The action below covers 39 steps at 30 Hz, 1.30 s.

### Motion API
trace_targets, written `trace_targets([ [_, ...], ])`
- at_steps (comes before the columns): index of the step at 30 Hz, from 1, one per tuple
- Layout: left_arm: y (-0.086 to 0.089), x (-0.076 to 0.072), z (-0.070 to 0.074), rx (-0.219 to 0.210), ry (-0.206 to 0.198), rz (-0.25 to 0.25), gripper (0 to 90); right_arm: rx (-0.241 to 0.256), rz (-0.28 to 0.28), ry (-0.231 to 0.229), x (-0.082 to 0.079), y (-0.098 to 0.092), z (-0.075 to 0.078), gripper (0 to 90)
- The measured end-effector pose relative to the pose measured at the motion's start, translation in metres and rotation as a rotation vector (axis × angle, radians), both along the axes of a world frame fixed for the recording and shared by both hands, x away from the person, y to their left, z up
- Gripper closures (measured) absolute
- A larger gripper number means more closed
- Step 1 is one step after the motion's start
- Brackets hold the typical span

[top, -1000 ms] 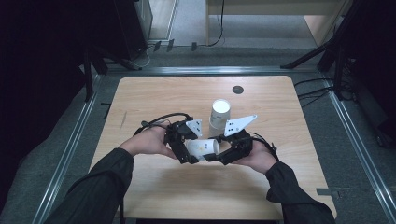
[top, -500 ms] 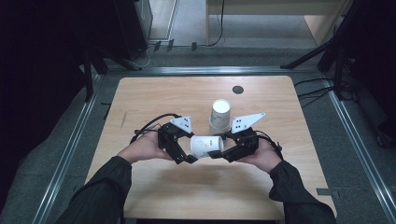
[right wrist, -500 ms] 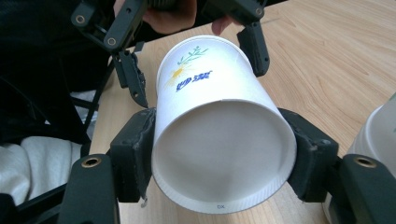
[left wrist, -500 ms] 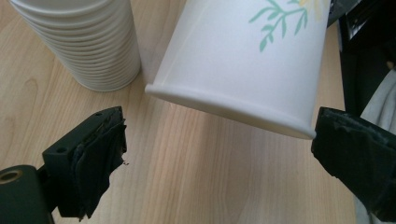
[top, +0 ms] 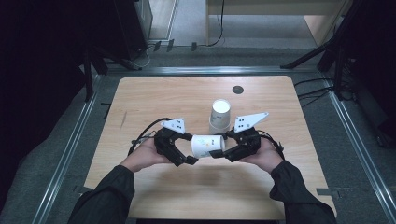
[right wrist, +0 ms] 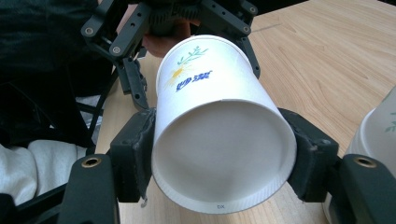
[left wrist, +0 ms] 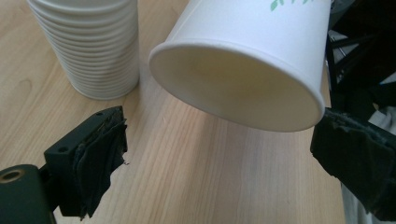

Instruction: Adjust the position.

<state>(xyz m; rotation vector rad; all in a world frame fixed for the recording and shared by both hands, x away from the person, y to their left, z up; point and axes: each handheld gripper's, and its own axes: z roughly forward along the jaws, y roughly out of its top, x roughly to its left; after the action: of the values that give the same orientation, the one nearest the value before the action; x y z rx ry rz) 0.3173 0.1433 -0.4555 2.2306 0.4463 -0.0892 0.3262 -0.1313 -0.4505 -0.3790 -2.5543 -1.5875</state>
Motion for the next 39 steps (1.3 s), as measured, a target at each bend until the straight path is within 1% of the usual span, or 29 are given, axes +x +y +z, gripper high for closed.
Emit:
trace_targets([
  [2, 0.001, -0.002, 0.000, -0.030, -0.003, 0.009, 3.9, 0.008, 0.003, 0.008, 0.000, 0.000, 0.000, 34.4],
  [3, 0.002, -0.002, 0.000, -0.039, 0.002, 0.008, 3.9, 0.008, 0.004, 0.009, 0.000, 0.000, 0.000, 34.4],
  [6, 0.003, -0.005, 0.000, -0.085, 0.014, 0.007, 5.6, 0.014, 0.010, 0.009, 0.000, 0.000, -0.001, 34.4],
  [7, 0.003, -0.006, -0.001, -0.096, 0.009, 0.004, 5.6, 0.016, 0.013, 0.010, 0.000, 0.000, -0.001, 34.4],
  [9, 0.001, -0.008, -0.001, -0.087, 0.004, -0.002, 5.6, 0.024, 0.019, 0.018, 0.000, 0.000, -0.001, 34.4],
  [10, 0.001, -0.008, -0.002, -0.087, -0.005, 0.000, 5.6, 0.028, 0.023, 0.020, 0.000, 0.000, -0.001, 34.4],
  [12, 0.001, -0.009, -0.001, -0.111, 0.006, -0.004, 5.6, 0.032, 0.034, 0.029, 0.000, 0.001, -0.001, 34.4],
  [13, 0.001, -0.009, -0.001, -0.120, 0.000, 0.000, 5.6, 0.032, 0.037, 0.027, -0.001, 0.001, -0.001, 34.4],
  [18, 0.001, -0.010, -0.003, -0.148, 0.019, 0.000, 6.3, 0.032, 0.047, 0.032, -0.002, 0.002, -0.002, 34.4],
  [19, 0.002, -0.009, -0.005, -0.146, 0.019, -0.001, 6.9, 0.032, 0.049, 0.034, -0.002, 0.002, -0.002, 34.4],
  [20, 0.003, -0.009, -0.006, -0.151, 0.023, 0.003, 11.4, 0.031, 0.051, 0.036, -0.002, 0.003, -0.002, 34.4],
  [21, 0.003, -0.009, -0.007, -0.155, 0.025, 0.004, 13.5, 0.033, 0.053, 0.034, -0.002, 0.003, -0.002, 34.4],
  [26, 0.003, -0.007, -0.009, -0.163, 0.035, 0.009, 13.6, 0.028, 0.058, 0.040, -0.002, 0.005, -0.004, 34.4],
  [31, 0.001, -0.008, -0.010, -0.153, 0.027, -0.001, 13.6, 0.029, 0.066, 0.048, -0.002, 0.007, -0.005, 34.4],
  [39, 0.000, -0.009, -0.011, -0.160, 0.026, -0.010, 14.9, 0.030, 0.075, 0.052, -0.002, 0.008, -0.005, 34.4],
])
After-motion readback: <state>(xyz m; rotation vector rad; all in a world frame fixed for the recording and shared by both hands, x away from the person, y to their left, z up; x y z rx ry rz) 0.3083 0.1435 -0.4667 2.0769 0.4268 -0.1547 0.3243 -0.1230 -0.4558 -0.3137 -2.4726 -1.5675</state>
